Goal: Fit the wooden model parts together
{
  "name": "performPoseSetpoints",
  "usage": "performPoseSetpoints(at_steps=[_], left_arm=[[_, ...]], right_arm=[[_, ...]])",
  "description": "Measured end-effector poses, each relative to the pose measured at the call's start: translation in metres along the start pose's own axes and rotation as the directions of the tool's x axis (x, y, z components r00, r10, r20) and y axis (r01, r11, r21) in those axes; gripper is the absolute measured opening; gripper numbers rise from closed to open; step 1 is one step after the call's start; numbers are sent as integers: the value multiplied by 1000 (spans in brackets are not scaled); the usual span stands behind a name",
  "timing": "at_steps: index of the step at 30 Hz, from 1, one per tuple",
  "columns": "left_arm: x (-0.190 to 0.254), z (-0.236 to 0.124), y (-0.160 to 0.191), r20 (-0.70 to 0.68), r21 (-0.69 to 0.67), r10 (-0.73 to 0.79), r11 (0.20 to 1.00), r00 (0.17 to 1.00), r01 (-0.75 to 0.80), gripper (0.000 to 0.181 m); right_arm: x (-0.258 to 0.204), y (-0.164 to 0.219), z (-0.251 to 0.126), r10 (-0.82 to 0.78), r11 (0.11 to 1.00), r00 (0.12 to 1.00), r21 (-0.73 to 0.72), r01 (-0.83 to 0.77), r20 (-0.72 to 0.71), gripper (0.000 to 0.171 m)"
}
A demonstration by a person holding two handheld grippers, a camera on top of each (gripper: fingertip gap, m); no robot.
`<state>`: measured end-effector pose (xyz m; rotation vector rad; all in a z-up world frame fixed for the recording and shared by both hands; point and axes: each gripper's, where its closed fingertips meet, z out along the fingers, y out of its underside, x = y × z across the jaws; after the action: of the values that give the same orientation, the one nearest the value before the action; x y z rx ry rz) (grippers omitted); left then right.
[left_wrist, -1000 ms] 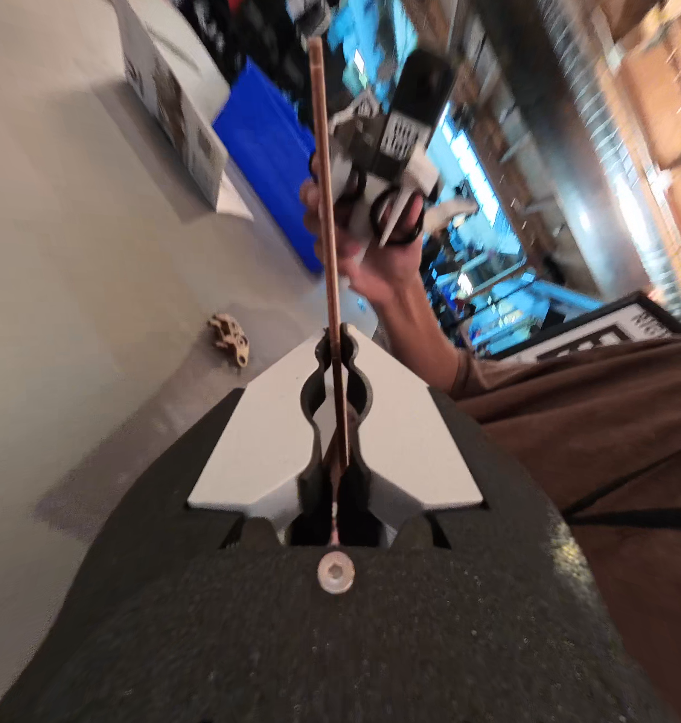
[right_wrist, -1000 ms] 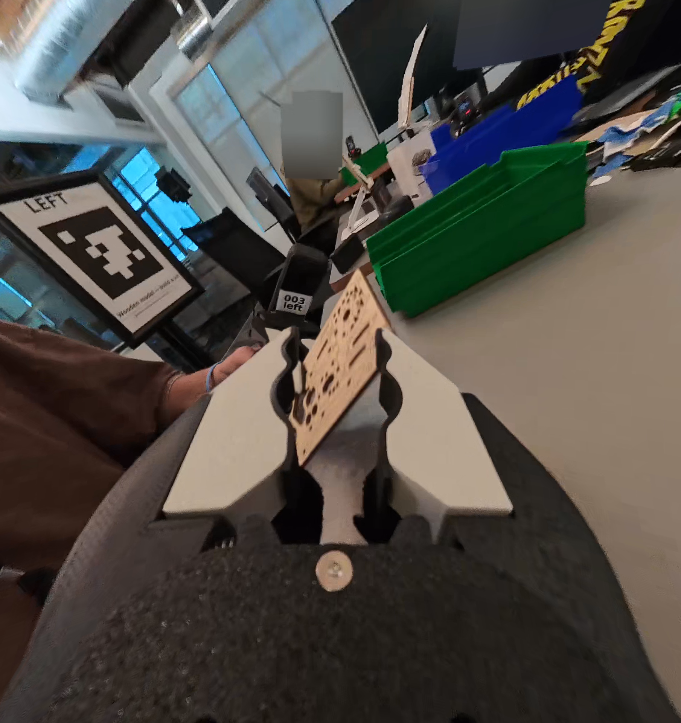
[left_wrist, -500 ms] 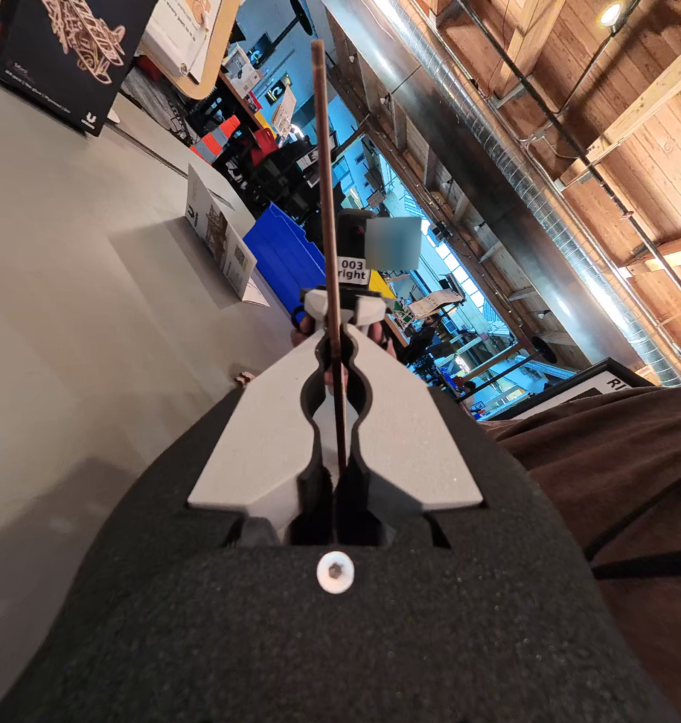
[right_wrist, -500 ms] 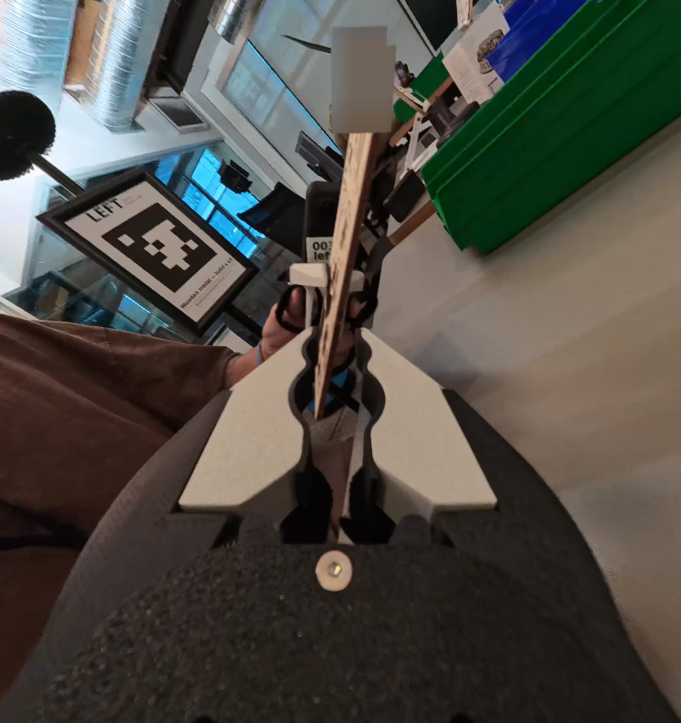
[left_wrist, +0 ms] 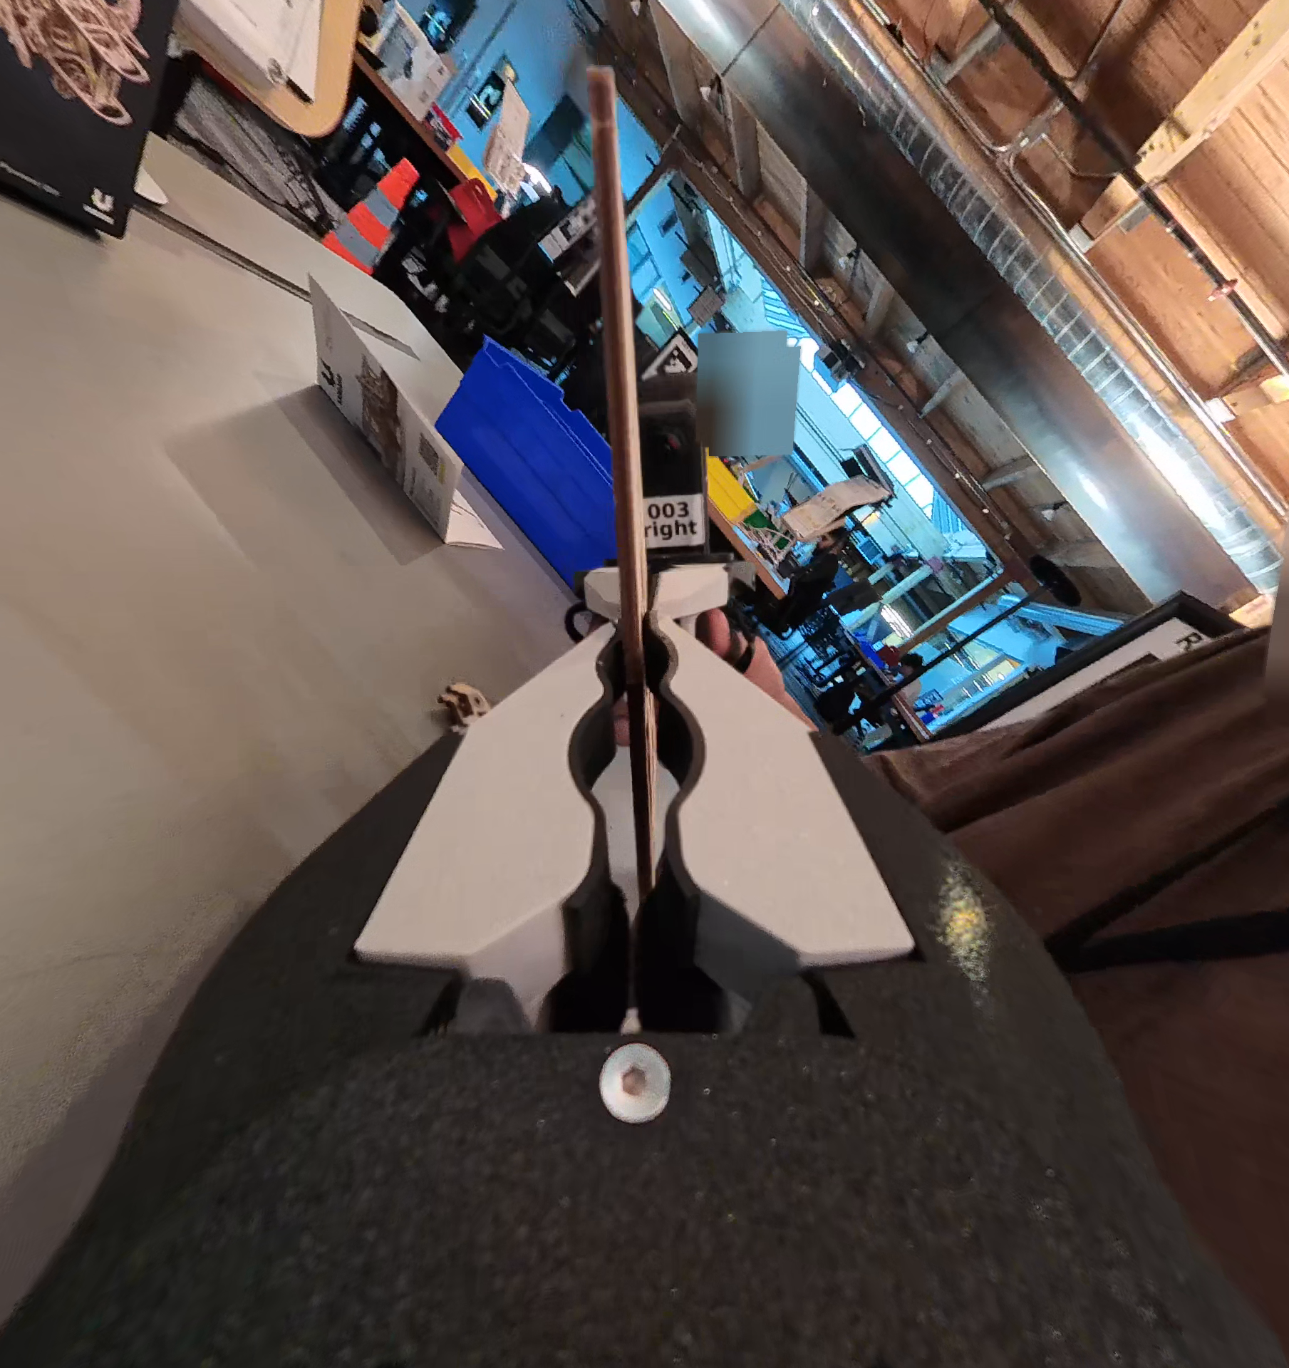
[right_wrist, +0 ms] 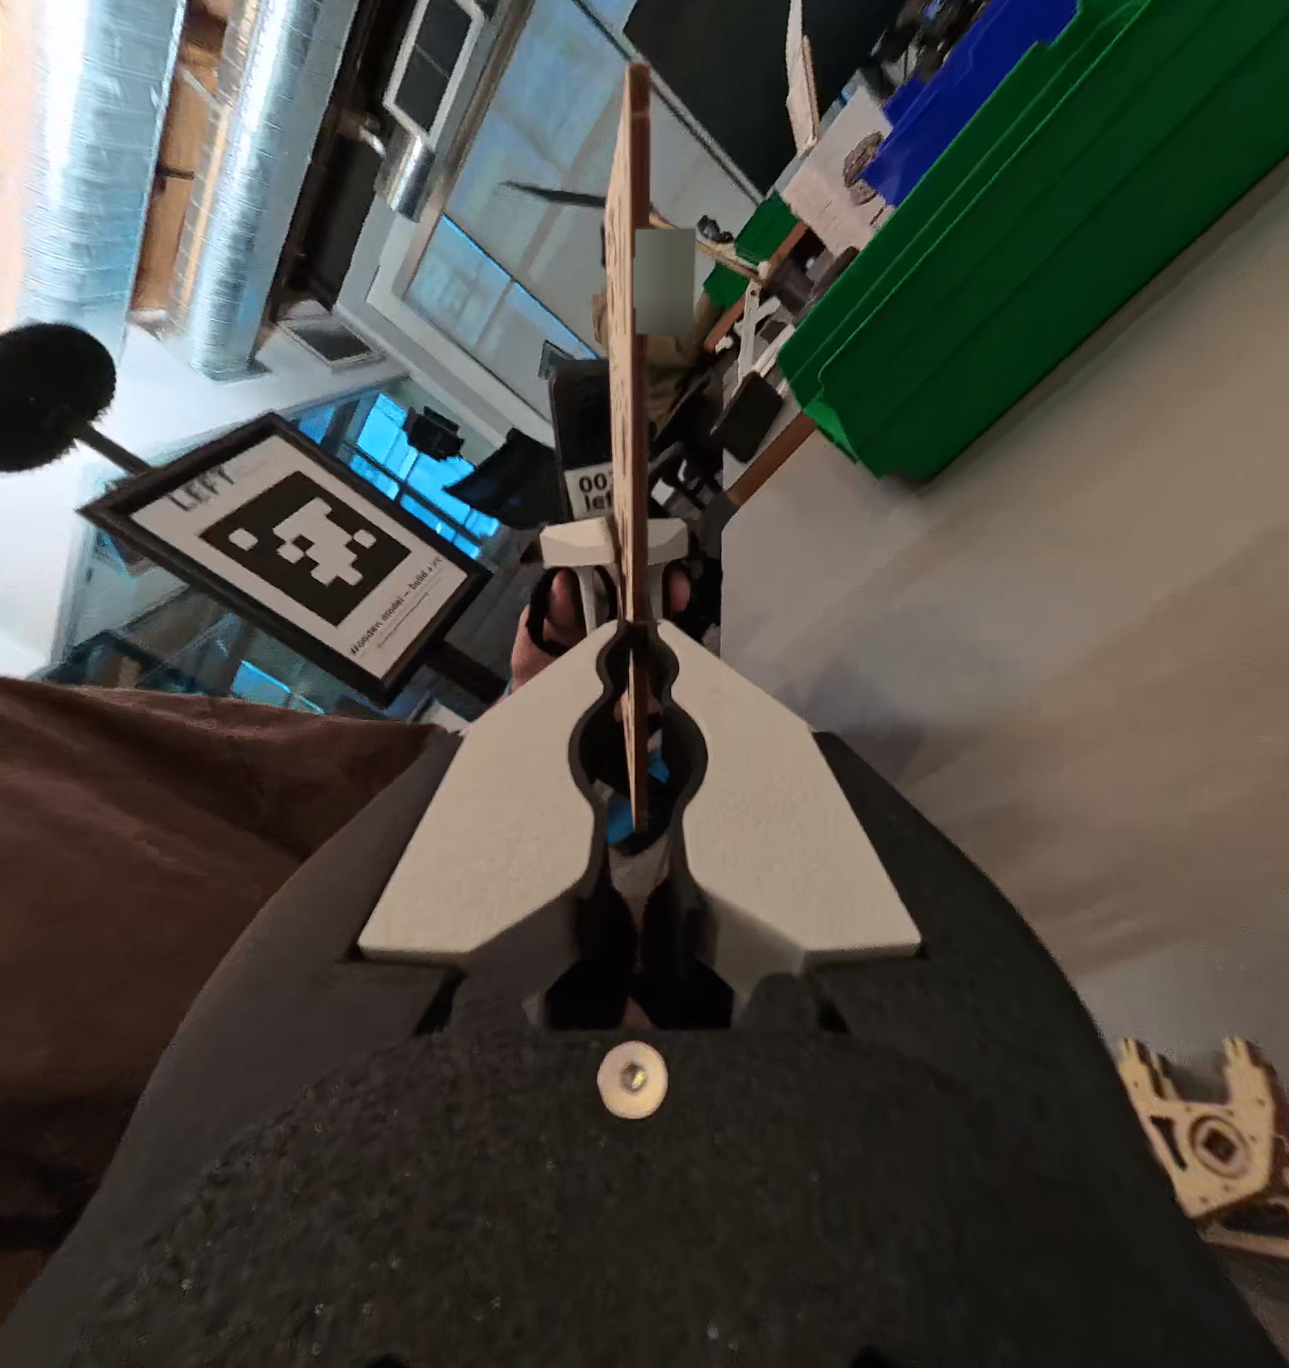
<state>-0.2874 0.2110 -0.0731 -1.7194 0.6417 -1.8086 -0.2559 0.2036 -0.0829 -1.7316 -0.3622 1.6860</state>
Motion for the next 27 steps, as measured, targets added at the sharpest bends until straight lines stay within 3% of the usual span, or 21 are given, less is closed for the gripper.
performPoseSetpoints(at_steps=[3,16,27], left_arm=[[3,1,5,-34,-31,0,1000,999,-1,1],[-5,27,5,-41,-28,-47,999,998,46,1],[-15,38,9,39,-95,-7,995,999,11,1]], right_arm=[[-4,5,-3,-83,995,996,-61,82,-14,3],[5,-1,-26,42,999,999,-12,-42,22,2],[20,-1,-37,-32,998,998,-47,29,-58,4]])
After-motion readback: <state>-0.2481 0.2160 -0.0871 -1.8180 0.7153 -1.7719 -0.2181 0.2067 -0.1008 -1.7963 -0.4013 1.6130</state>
